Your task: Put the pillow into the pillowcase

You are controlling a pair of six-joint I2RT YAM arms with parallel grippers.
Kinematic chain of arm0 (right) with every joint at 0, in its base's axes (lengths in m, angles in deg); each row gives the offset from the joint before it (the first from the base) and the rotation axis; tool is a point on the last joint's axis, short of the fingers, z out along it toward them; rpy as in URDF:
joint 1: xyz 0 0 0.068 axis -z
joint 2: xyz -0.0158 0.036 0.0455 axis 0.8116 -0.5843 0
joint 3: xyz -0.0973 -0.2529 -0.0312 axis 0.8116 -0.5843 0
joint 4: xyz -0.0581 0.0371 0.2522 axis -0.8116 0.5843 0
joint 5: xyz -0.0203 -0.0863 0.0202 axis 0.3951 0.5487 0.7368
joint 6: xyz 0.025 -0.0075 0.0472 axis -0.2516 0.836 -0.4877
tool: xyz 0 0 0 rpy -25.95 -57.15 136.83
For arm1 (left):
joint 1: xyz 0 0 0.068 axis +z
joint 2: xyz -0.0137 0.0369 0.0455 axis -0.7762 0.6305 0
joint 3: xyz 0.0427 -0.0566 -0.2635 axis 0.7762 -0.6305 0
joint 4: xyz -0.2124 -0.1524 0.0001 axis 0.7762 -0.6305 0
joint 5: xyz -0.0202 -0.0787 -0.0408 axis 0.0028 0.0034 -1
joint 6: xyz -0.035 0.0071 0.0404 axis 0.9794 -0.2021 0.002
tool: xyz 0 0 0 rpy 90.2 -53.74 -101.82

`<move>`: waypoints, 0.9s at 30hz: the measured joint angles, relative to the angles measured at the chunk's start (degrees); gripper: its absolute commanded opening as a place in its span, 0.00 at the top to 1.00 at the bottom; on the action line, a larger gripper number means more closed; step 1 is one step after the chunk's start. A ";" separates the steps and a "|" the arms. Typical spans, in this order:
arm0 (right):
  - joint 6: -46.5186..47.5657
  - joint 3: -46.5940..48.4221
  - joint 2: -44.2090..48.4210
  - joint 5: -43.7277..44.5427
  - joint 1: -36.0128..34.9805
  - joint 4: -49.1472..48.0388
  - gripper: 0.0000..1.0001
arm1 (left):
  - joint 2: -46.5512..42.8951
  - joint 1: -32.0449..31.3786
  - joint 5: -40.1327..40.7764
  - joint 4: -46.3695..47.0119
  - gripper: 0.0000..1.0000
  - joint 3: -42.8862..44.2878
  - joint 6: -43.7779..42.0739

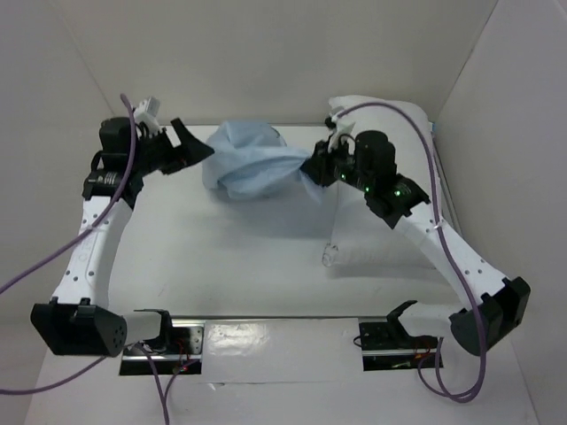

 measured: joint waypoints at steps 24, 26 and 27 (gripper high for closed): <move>-20.48 -15.45 -2.29 11.78 -6.78 24.09 0.00 | 42.07 8.17 21.77 -11.93 0.10 9.35 5.27; -22.60 -16.41 -4.33 12.31 -8.83 24.59 0.00 | 45.72 6.99 22.14 -11.91 0.21 11.69 5.05; -23.63 -16.72 -5.46 12.52 -9.66 24.37 0.00 | 46.77 6.43 22.10 -12.00 0.27 12.35 4.90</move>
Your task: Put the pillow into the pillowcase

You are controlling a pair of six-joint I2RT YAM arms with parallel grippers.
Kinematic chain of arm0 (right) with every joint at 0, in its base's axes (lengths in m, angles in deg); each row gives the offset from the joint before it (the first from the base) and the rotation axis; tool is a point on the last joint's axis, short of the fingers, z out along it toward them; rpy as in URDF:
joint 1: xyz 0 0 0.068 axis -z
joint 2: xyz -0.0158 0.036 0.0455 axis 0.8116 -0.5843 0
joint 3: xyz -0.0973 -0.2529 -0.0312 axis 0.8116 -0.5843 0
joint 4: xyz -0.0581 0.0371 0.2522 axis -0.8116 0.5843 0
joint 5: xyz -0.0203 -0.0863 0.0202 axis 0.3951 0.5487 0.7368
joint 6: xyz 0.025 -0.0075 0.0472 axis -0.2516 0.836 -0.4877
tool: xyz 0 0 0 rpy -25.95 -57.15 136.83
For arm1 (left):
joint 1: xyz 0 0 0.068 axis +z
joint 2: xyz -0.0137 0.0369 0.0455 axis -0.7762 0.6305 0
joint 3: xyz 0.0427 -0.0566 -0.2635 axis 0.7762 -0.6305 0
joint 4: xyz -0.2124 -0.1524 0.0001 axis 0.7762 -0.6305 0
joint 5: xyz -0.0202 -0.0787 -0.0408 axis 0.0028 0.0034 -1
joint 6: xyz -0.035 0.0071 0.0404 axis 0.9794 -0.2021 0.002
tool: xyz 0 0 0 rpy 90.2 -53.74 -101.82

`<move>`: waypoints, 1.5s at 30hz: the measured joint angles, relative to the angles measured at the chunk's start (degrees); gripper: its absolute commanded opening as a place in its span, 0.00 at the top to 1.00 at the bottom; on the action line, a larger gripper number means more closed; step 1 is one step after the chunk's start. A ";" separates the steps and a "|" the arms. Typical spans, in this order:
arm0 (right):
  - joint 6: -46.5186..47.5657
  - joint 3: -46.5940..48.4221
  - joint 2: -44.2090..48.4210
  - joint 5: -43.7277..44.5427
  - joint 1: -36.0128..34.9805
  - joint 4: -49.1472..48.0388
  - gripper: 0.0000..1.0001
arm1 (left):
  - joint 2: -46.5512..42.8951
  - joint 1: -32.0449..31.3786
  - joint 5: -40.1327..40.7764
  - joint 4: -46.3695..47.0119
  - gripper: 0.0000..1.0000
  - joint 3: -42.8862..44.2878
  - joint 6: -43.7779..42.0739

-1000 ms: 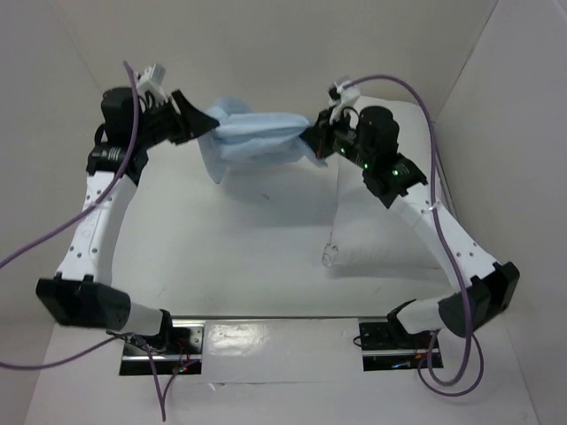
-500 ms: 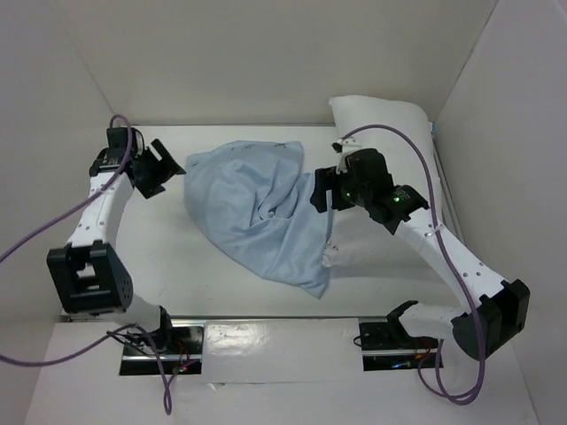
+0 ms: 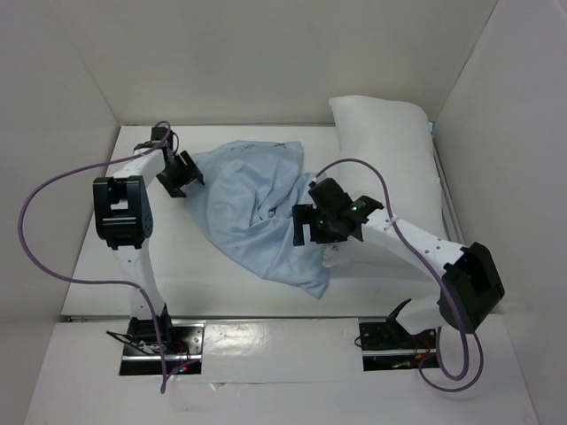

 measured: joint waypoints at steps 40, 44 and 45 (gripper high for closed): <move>-1.27 2.19 9.40 4.39 31.61 -16.09 0.00 | -21.38 -36.33 -19.04 -16.28 0.39 5.53 -26.58; 1.29 2.93 8.50 2.14 31.23 -14.47 0.00 | -28.41 -32.26 -15.26 -14.12 0.40 3.91 -25.51; 2.21 3.43 7.93 1.88 30.75 -13.94 0.00 | -30.01 -30.67 -14.78 -13.46 0.38 2.99 -24.37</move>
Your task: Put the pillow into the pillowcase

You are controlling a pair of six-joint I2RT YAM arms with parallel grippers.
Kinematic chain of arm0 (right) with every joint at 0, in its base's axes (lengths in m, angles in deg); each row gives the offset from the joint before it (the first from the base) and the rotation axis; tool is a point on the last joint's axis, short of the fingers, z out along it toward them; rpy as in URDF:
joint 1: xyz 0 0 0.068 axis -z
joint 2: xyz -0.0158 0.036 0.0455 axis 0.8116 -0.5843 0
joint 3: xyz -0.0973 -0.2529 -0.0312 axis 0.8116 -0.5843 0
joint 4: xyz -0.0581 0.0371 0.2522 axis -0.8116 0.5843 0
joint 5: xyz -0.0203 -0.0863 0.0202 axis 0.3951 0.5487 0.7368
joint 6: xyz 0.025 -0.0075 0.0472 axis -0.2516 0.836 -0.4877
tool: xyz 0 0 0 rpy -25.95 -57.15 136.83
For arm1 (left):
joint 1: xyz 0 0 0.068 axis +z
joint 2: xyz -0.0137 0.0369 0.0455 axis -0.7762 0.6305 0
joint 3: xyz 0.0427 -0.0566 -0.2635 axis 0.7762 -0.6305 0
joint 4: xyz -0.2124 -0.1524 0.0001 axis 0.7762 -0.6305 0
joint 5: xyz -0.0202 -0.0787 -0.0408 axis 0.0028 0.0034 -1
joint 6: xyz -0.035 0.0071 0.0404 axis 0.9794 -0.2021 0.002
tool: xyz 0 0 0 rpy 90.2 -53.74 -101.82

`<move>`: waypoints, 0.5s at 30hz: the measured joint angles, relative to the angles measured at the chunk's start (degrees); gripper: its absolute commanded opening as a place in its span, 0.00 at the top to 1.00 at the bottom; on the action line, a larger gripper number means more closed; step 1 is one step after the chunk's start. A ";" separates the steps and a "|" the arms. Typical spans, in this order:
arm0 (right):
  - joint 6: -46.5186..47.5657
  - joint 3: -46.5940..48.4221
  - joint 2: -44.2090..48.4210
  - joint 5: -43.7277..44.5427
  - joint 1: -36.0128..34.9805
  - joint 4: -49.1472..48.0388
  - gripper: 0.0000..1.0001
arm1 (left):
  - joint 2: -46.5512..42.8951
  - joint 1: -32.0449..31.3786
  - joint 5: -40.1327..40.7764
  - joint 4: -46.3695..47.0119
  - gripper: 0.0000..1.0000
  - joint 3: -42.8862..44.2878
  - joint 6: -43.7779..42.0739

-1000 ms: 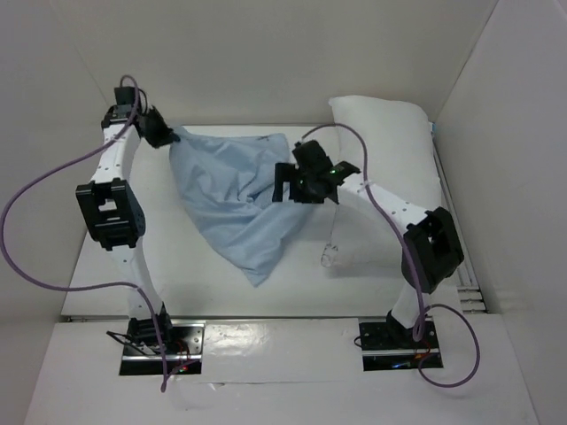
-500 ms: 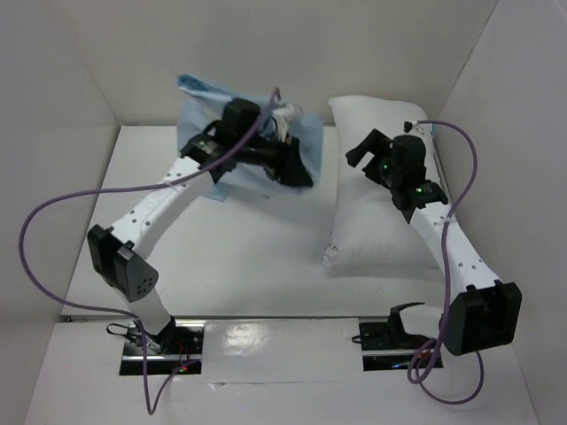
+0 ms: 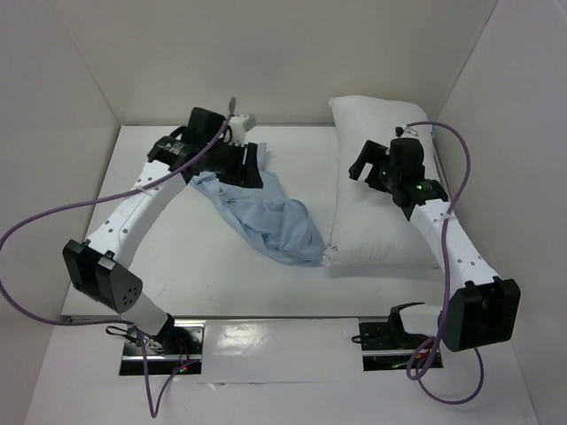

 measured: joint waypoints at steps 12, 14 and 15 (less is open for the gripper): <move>6.80 3.45 -9.94 3.74 -32.63 8.48 0.00 | 18.88 20.28 8.83 4.48 0.14 -1.88 14.67; 6.80 3.48 -12.24 4.57 -37.42 9.07 0.00 | 23.67 20.90 9.09 4.61 0.14 -0.33 15.41; 6.78 3.48 -13.33 4.94 -38.95 9.25 0.00 | 26.12 20.92 9.22 4.02 0.14 0.92 15.89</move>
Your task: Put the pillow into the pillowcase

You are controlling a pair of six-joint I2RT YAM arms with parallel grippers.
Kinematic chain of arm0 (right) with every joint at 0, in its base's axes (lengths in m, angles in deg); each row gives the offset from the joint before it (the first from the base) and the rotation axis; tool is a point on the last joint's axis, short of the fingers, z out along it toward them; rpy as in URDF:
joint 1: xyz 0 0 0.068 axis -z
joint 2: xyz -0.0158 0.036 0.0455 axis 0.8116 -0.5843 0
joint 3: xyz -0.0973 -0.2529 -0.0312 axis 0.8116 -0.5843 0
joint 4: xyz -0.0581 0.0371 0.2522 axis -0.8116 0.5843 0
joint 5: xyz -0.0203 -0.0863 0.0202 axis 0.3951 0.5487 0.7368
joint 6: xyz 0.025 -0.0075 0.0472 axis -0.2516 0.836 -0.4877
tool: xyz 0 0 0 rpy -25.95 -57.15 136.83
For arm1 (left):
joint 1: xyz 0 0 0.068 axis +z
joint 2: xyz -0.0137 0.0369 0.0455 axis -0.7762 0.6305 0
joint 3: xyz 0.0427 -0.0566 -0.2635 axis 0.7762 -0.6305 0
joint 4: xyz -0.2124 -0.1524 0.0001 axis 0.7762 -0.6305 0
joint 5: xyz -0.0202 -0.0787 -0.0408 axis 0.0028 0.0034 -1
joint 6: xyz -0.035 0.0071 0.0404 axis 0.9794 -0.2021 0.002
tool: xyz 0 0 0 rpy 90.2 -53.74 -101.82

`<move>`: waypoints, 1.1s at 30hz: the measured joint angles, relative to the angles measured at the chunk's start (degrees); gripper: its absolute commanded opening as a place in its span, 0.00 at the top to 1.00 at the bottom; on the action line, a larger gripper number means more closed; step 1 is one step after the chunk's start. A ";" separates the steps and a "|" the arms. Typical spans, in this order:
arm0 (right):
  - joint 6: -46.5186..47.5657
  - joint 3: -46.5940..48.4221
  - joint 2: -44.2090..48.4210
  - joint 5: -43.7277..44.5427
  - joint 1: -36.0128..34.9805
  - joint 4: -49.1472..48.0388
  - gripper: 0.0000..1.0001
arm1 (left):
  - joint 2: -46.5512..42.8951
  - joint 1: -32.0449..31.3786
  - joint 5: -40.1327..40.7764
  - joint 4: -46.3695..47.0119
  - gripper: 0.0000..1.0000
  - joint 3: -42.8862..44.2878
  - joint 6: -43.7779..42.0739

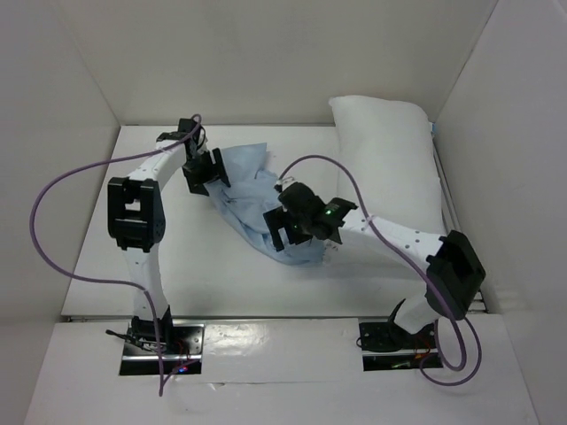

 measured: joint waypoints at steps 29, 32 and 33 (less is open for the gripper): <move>-3.08 6.80 2.69 13.05 1.46 -1.68 1.00 | 2.34 2.95 -6.93 -2.29 1.00 25.51 1.99; -7.61 1.44 9.88 13.22 1.46 -4.04 1.00 | 2.32 5.25 -7.45 -1.84 1.00 27.89 2.03; -9.16 -1.29 12.26 12.79 1.36 -4.96 1.00 | 2.32 5.99 -7.54 -1.81 1.00 28.02 2.05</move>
